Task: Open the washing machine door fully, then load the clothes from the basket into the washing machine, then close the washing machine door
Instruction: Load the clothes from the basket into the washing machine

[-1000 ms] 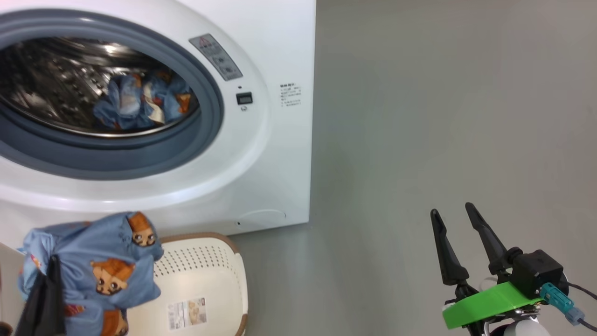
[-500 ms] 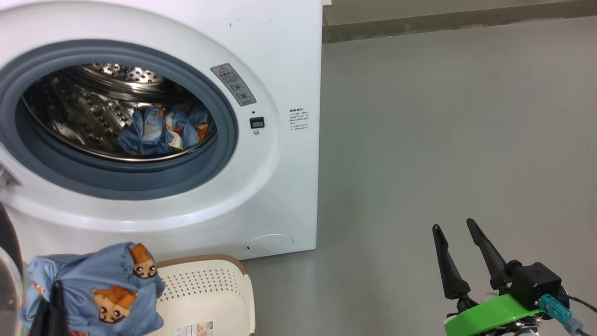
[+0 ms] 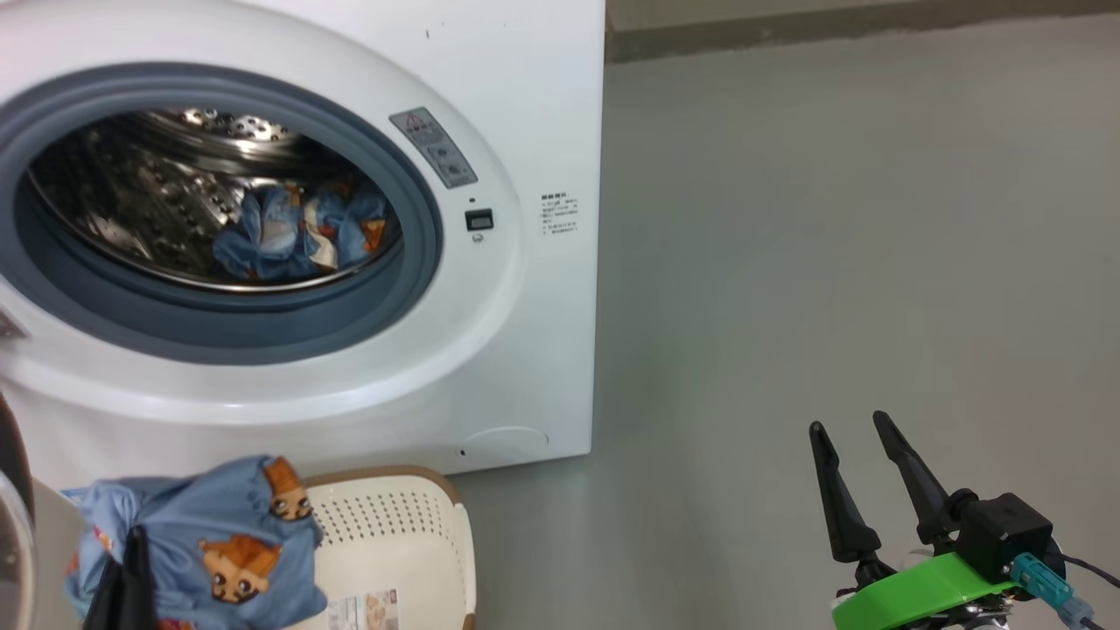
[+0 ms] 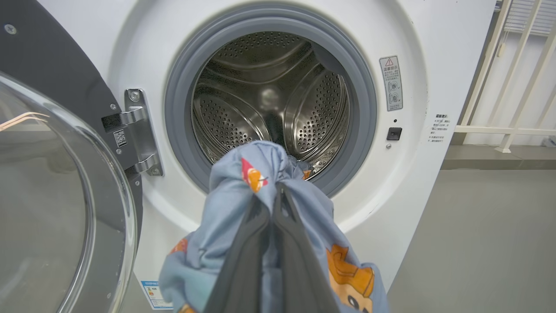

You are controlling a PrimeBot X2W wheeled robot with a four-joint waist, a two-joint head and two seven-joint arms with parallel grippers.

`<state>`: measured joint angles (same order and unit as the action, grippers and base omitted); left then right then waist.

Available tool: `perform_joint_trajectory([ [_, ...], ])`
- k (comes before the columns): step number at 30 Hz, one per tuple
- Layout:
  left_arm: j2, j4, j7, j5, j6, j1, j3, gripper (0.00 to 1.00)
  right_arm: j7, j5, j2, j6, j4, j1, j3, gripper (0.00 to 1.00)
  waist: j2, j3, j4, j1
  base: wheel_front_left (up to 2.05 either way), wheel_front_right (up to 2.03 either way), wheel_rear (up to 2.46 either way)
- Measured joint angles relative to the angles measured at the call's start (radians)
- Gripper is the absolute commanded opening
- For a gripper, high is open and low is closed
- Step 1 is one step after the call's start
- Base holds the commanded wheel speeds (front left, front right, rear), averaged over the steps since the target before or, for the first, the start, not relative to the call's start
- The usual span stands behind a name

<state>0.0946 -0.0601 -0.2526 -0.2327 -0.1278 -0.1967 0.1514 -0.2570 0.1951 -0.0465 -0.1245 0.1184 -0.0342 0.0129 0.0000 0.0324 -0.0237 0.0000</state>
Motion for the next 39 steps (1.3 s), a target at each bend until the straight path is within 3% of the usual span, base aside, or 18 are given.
perform_joint_trajectory([
  [15, 0.116, 0.042, -0.001, -0.092, 0.0, 0.335, -0.043, 0.0, 0.0, 0.002, 0.0, 0.0, -0.061, -0.008, 0.035, 1.0, 0.0, 0.162, -0.021, 0.0, 0.0, 0.0, 0.0],
  [39, 0.351, 0.235, -0.001, -0.25, 0.0, 0.793, -0.033, 0.0, 0.0, 0.049, 0.0, 0.0, -0.203, -0.072, 0.108, 1.0, 0.0, 0.492, -0.122, 0.0, 0.0, 0.0, 0.0],
])
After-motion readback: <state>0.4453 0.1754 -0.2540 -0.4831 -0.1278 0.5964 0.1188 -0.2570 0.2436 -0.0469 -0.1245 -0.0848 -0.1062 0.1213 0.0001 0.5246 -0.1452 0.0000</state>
